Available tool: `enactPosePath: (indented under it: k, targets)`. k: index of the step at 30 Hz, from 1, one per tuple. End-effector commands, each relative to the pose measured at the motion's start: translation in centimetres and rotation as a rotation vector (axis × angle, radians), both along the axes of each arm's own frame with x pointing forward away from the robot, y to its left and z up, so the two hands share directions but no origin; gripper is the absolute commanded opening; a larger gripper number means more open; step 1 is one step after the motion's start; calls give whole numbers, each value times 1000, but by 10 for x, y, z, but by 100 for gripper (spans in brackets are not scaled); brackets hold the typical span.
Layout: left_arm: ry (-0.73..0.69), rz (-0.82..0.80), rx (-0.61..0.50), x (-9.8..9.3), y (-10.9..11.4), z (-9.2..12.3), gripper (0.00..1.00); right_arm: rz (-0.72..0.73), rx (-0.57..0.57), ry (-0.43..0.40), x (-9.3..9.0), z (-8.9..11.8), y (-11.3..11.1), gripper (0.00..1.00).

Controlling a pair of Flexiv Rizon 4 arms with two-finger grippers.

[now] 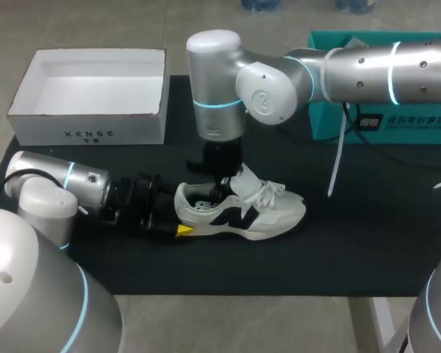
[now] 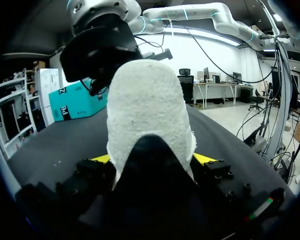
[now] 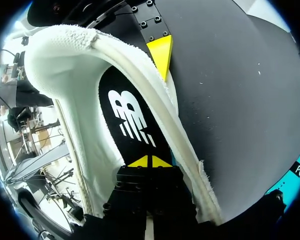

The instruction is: Take the shoe out of the shoebox, open the shoe tongue, remove and reinsert the insole, then place the shoe into the shoebox

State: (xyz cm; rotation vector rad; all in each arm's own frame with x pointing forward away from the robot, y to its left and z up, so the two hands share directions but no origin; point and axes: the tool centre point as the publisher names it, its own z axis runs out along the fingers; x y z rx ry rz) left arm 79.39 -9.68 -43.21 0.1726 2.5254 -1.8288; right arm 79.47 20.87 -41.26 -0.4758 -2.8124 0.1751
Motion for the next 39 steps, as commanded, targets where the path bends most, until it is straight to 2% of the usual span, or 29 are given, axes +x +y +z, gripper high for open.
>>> enactPosePath:
  k: [1, 20, 25, 28, 38, 39]
  targets:
    - [-1, 0, 1, -1, 0, -1, 0, 8, -3, -13, 2, 6, 0, 0]
    - [-1, 0, 1, -1, 0, -1, 0, 16, 2, -81, 7, 49, -11, 0]
    - [-1, 0, 1, -1, 0, -1, 0, 4, 0, -114, 6, 46, -7, 0]
    - [-1, 0, 1, -1, 0, -1, 0, -17, 12, -131, 7, 38, -6, 0]
    - [-1, 0, 1, -1, 0, -1, 0, -13, 3, -127, 12, 25, -3, 0]
    - [-1, 0, 1, -1, 0, -1, 0, -11, 4, -126, 13, 25, -3, 3]
